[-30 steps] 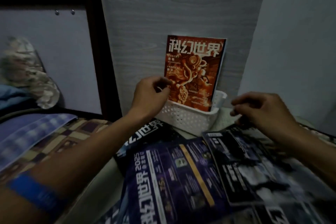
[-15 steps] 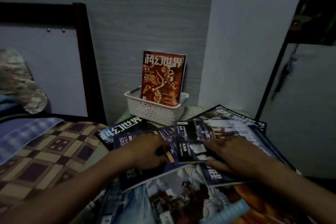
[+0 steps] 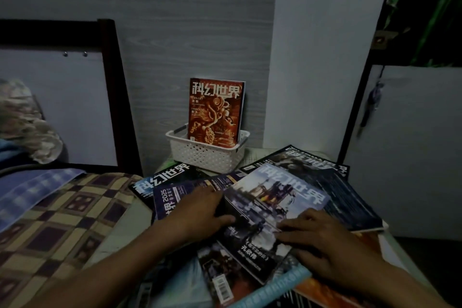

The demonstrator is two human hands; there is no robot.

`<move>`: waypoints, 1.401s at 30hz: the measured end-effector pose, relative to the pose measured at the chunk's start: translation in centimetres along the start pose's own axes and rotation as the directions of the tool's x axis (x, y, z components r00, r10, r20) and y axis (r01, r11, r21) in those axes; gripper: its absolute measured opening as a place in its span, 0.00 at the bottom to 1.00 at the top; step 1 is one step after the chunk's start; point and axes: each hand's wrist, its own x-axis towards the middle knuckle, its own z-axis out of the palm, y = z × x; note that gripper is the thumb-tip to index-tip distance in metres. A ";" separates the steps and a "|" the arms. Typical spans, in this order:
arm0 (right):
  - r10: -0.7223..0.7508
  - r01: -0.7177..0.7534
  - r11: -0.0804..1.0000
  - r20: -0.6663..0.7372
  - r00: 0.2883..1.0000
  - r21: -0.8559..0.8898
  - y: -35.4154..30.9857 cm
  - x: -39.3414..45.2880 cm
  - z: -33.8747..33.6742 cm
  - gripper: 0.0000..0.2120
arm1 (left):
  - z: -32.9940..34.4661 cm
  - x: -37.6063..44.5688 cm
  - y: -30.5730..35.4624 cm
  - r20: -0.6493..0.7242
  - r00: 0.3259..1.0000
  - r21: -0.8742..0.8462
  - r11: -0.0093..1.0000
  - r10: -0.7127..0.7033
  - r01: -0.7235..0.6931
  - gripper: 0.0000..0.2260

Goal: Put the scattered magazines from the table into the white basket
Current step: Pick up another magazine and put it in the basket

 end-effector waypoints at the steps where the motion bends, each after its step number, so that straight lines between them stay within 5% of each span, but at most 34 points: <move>1: 0.064 -0.068 0.989 0.033 0.997 0.131 0.4 0.1 -0.4 0.17 | 0.1 0.3 0.3 0.004 0.997 -0.056 0.996 -0.072 0.072 0.23; 3: 0.216 -0.231 0.906 0.081 0.973 0.355 0.6 0.6 -1.4 0.11 | -0.2 0.9 0.7 0.119 0.973 -0.419 0.878 -0.198 0.230 0.16; 5: 0.478 -0.446 0.780 0.043 0.878 0.439 1.1 0.7 -1.9 0.03 | 0.2 1.2 0.8 0.219 0.959 -0.676 0.680 -0.182 0.284 0.06; 7: 0.688 -0.628 0.678 -0.029 0.725 0.383 1.4 0.8 -2.4 0.14 | 0.4 0.8 0.7 0.039 0.989 -0.775 0.620 -0.143 0.120 0.05; 9: 0.764 -0.636 0.452 0.096 0.638 0.625 1.4 1.4 -2.6 0.19 | 0.2 0.1 0.3 -0.148 0.988 -0.831 0.548 -0.052 -0.095 0.08; 11: 0.698 -0.521 0.165 0.274 0.661 0.837 0.6 2.7 -3.5 0.17 | -1.0 -0.4 -0.2 -0.262 0.965 -0.855 0.467 -0.018 -0.224 0.07; 12: 0.671 -0.446 0.138 0.248 0.699 0.885 0.2 3.5 -3.8 0.16 | -1.8 -0.4 -0.4 -0.300 0.953 -0.868 0.428 -0.048 -0.252 0.06; 16: 0.699 -0.242 0.327 -0.062 0.712 0.913 -0.5 9.3 -6.4 0.13 | -5.8 2.3 -1.8 -0.421 0.872 -0.857 0.422 -0.248 -0.294 0.06; 21: 0.645 -0.043 0.504 -0.343 0.683 0.862 1.5 19.7 -11.4 0.03 | -13.1 9.1 -5.5 -0.564 0.753 -0.689 0.696 -0.339 -0.203 0.09; 23: 0.651 -0.005 0.545 -0.420 0.632 0.838 2.3 24.0 -12.5 0.08 | -15.0 12.5 -7.6 -0.580 0.725 -0.667 0.728 -0.371 -0.161 0.10; 30: 0.690 -0.066 0.478 -0.328 0.645 0.876 7.2 33.3 -6.8 0.09 | -11.1 22.5 -16.3 -0.511 0.652 -0.687 0.722 -0.560 0.082 0.13; 35: 0.754 -0.132 0.401 -0.245 0.610 0.906 10.2 34.9 -1.3 0.07 | -6.2 25.3 -19.0 -0.447 0.695 -0.669 0.726 -0.563 0.158 0.12; 42: 0.799 -0.162 0.407 -0.264 0.541 0.899 11.1 33.4 0.9 0.06 | -4.9 25.4 -18.9 -0.445 0.675 -0.610 0.751 -0.589 0.253 0.13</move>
